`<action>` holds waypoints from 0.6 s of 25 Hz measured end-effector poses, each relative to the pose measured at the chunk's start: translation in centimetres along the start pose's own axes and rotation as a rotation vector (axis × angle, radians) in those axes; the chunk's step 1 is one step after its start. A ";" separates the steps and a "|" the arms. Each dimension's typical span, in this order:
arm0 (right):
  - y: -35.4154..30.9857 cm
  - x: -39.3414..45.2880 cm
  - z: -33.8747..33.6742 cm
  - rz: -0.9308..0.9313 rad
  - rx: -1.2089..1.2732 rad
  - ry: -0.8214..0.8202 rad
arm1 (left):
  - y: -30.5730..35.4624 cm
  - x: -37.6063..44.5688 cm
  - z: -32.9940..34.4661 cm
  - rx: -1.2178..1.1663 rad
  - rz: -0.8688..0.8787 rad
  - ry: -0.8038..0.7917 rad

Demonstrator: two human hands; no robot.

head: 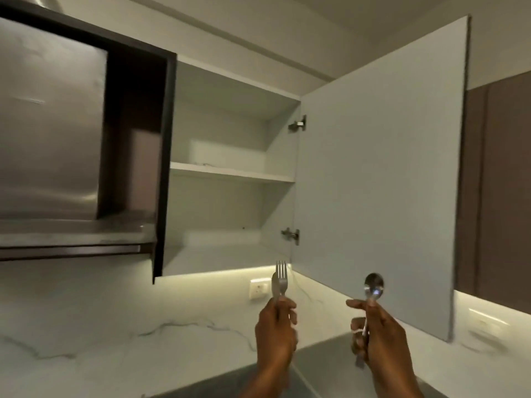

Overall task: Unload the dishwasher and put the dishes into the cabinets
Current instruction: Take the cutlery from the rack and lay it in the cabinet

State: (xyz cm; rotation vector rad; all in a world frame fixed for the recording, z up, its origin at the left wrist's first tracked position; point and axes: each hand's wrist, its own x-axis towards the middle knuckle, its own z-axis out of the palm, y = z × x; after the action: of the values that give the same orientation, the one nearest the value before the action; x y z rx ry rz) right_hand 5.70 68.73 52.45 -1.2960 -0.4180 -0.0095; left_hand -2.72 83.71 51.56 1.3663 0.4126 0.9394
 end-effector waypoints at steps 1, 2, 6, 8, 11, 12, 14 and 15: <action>1.2 2.0 2.7 -0.022 -0.059 -0.055 | -0.3 3.4 -2.0 0.033 0.006 0.033; 2.7 3.9 5.2 -0.016 -0.115 -0.104 | -0.6 6.7 -3.9 0.042 -0.012 0.068; 7.8 10.4 12.9 0.128 -0.257 -0.248 | -0.4 17.2 -9.6 -0.056 -0.192 0.112; 8.6 13.2 16.4 0.093 -0.280 -0.298 | 0.3 22.0 -11.1 -0.078 -0.226 0.060; 8.0 18.1 21.6 0.054 -0.181 -0.279 | 0.9 28.5 -11.5 -0.074 -0.198 0.005; 7.7 20.0 23.3 0.052 -0.154 -0.283 | 1.0 30.6 -11.4 -0.085 -0.185 0.011; 7.6 24.9 26.7 0.051 -0.138 -0.302 | 1.0 34.8 -10.5 -0.106 -0.168 0.026; 7.6 27.4 28.3 0.046 -0.127 -0.305 | 0.9 36.7 -10.0 -0.095 -0.169 0.040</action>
State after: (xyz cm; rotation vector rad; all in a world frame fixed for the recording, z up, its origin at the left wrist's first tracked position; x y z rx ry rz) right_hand 24.54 103.42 59.63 -1.4369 -0.6558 0.2051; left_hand 11.25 118.07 59.95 1.2085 0.4991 0.8373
